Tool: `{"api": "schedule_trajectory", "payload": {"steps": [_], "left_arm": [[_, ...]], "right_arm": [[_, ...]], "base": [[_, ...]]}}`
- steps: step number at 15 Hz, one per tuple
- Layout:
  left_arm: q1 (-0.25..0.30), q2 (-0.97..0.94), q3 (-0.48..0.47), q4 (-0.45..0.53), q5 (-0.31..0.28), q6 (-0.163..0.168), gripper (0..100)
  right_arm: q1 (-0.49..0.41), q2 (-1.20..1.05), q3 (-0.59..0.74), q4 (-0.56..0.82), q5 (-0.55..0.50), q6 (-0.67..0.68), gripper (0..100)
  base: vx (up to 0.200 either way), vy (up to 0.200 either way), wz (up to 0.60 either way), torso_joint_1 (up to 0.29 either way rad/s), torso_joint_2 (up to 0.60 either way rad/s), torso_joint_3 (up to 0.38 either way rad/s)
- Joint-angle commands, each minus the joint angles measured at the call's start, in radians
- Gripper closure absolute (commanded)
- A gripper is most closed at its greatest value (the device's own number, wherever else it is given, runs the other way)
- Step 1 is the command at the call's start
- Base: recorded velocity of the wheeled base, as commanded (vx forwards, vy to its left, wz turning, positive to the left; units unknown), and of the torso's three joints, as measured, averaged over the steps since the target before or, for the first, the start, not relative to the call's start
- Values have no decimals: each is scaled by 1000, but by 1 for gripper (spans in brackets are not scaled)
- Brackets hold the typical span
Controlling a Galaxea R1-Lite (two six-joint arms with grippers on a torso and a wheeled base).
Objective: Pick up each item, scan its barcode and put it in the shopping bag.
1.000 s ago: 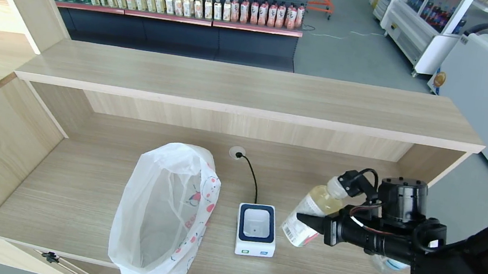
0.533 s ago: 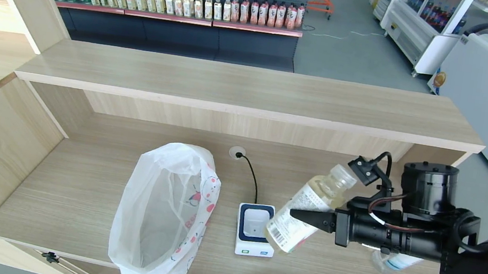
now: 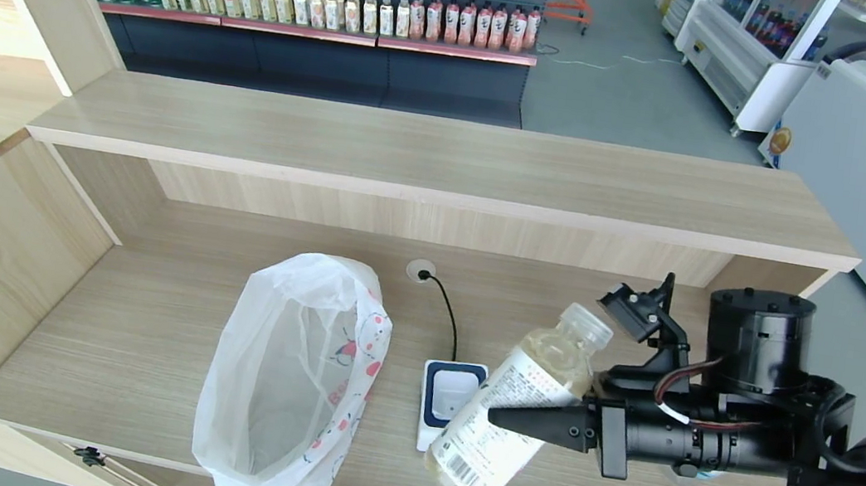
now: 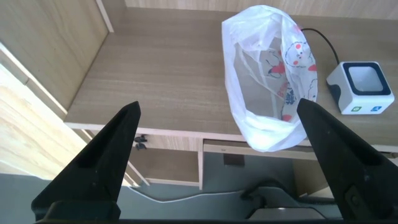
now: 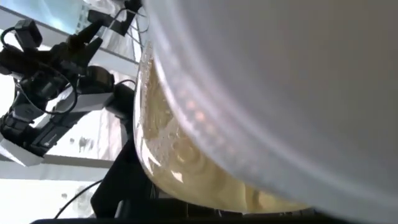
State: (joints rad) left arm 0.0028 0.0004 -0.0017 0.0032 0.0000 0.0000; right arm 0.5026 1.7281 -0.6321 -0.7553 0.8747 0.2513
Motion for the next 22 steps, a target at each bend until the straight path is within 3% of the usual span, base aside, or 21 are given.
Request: {"api": "schedule_trajectory", "payload": {"steps": [1, 4, 22], "left_arm": [[0, 0, 0, 0, 0, 0, 0], [0, 0, 0, 0, 0, 0, 0], [0, 0, 0, 0, 0, 0, 0]], "right_arm": [[1, -4, 2, -2, 38, 2, 100], [-2, -15, 25, -4, 89, 3, 100], [4, -56, 81, -2, 135, 88, 100]], "base": [[0, 0, 0, 0, 0, 0], [0, 0, 0, 0, 0, 0], [0, 0, 0, 0, 0, 0]]}}
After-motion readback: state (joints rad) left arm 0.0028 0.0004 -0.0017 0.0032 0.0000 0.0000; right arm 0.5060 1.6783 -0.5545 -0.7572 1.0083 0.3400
